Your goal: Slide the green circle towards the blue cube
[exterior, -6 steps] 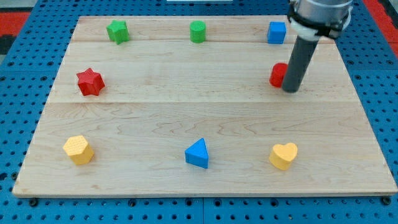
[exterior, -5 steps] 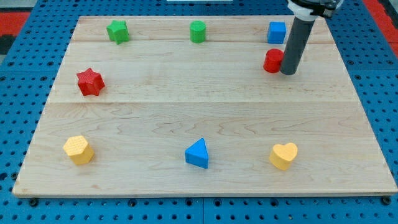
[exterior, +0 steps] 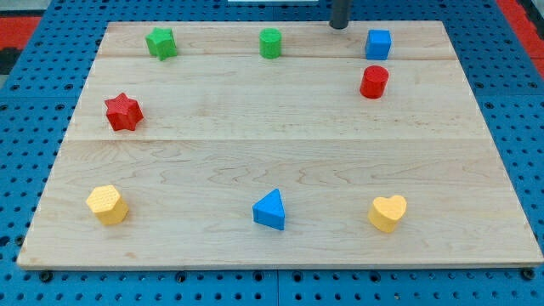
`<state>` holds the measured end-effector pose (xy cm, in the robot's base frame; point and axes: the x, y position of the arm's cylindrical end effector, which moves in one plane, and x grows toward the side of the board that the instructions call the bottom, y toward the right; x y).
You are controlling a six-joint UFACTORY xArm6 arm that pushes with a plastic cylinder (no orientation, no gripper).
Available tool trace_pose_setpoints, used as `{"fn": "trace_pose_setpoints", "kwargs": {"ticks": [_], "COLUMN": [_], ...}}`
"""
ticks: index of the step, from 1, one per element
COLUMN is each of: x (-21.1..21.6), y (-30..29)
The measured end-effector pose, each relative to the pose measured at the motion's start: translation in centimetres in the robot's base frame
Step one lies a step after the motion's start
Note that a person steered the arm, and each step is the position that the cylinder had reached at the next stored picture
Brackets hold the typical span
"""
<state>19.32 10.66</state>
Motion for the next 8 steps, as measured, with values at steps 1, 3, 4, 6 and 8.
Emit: {"fn": "trace_pose_setpoints", "kwargs": {"ticks": [1, 3, 4, 6, 8], "x": [-0.1, 0.2, 0.3, 0.3, 3.2], "y": [0.7, -2.1, -8.0, -8.1, -8.1]}}
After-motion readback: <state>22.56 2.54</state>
